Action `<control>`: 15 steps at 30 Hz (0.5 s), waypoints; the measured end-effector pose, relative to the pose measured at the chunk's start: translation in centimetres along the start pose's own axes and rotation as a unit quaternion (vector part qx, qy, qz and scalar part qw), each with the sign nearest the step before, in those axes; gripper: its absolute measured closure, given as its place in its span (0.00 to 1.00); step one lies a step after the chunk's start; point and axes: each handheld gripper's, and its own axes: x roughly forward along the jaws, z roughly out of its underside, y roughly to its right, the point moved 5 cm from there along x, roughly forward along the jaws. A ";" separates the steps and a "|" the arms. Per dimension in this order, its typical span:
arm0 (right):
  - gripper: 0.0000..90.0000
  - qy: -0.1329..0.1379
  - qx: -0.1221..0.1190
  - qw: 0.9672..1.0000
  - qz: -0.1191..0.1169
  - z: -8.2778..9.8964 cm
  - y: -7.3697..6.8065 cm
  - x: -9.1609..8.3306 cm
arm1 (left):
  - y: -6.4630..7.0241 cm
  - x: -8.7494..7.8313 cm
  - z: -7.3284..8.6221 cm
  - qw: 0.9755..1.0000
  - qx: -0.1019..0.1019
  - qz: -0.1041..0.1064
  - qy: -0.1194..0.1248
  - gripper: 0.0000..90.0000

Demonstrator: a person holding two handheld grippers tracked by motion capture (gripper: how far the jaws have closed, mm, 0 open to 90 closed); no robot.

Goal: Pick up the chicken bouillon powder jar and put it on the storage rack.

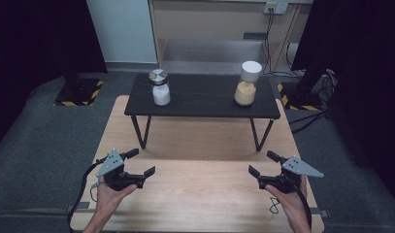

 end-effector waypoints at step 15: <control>0.08 -0.002 -0.002 1.000 -0.005 0.0 0.0 0.2 | 0.3 0.2 0.1 1.000 0.002 0.002 -0.007 0.05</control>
